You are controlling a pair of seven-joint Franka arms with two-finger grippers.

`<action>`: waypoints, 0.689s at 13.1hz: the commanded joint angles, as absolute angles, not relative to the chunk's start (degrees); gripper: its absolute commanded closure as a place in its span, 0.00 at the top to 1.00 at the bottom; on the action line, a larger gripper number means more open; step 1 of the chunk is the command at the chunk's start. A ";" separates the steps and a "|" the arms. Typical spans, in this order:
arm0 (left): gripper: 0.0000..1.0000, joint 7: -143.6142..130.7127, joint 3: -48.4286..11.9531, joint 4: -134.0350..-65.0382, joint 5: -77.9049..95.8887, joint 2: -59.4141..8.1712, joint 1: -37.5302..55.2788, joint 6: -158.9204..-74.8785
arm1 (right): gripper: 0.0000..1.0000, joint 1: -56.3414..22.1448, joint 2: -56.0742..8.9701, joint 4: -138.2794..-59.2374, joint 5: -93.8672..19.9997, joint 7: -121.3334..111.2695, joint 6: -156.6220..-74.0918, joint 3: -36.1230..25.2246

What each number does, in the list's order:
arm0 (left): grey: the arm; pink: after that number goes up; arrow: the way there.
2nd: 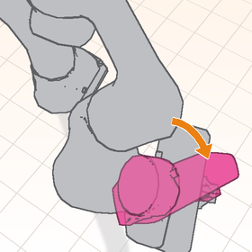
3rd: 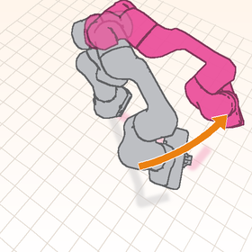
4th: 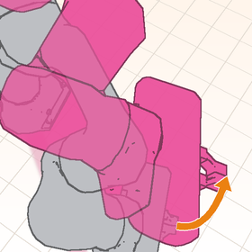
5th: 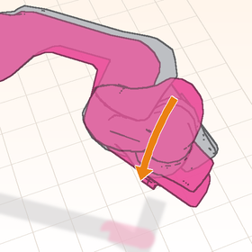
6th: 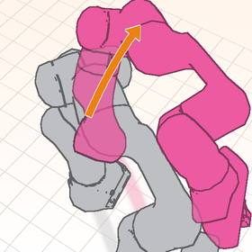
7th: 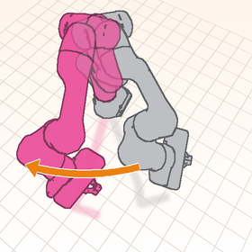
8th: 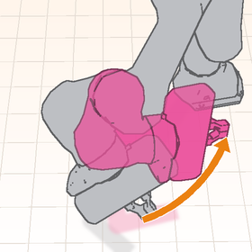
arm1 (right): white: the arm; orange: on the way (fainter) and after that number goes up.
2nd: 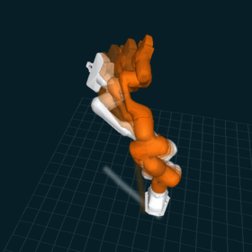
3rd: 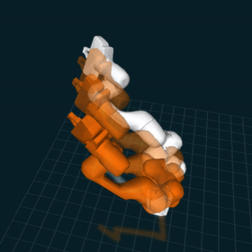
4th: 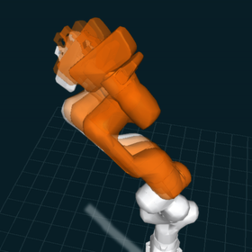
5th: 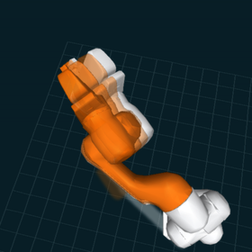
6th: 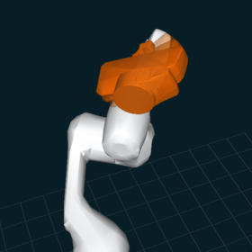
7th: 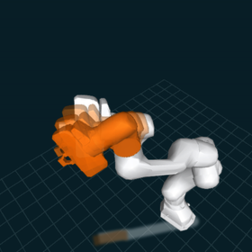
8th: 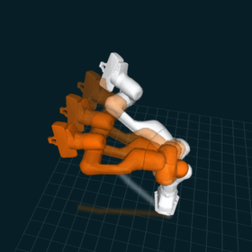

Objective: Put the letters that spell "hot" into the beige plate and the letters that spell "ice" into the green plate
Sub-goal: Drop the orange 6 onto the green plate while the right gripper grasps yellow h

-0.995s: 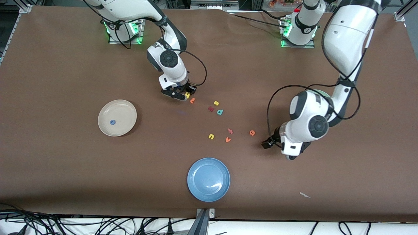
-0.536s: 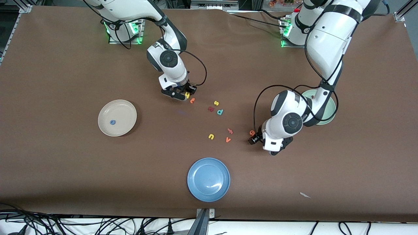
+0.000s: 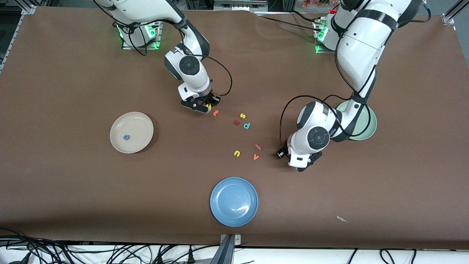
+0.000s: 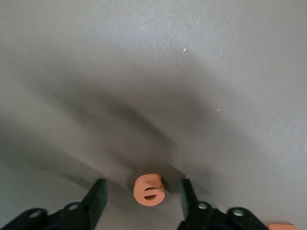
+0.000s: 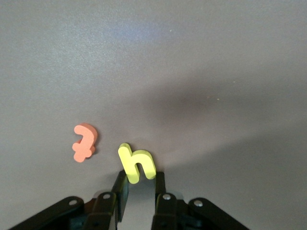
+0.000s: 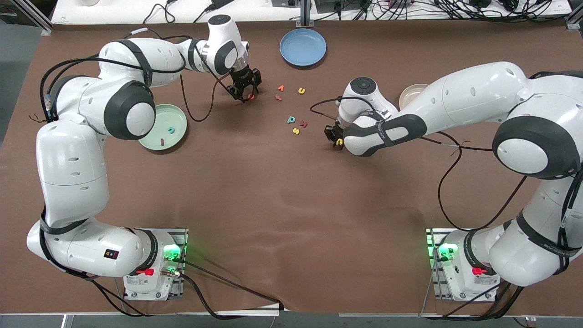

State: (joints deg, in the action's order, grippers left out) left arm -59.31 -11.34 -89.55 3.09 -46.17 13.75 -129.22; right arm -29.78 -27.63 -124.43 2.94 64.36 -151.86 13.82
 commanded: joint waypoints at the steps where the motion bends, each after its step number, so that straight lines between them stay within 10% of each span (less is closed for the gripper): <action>1: 0.60 -61.43 -10.72 -88.68 1.58 -46.84 15.03 -129.29 | 0.18 -30.15 -28.13 -124.98 3.96 64.51 -153.28 13.45; 7: 0.04 -62.31 -10.63 -88.68 1.58 -46.76 14.94 -129.29 | 0.17 -29.53 -21.55 -124.72 3.96 58.30 -144.97 11.52; 9: 0.00 -62.14 -10.63 -88.51 1.58 -46.32 14.42 -129.11 | 0.18 -28.39 -19.69 -124.63 3.87 54.33 -141.51 10.72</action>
State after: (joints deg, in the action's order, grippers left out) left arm -60.89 -11.32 -88.88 3.08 -46.18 14.24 -129.31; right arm -29.29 -23.09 -123.82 3.40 57.68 -144.83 11.30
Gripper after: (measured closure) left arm 0.740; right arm 0.828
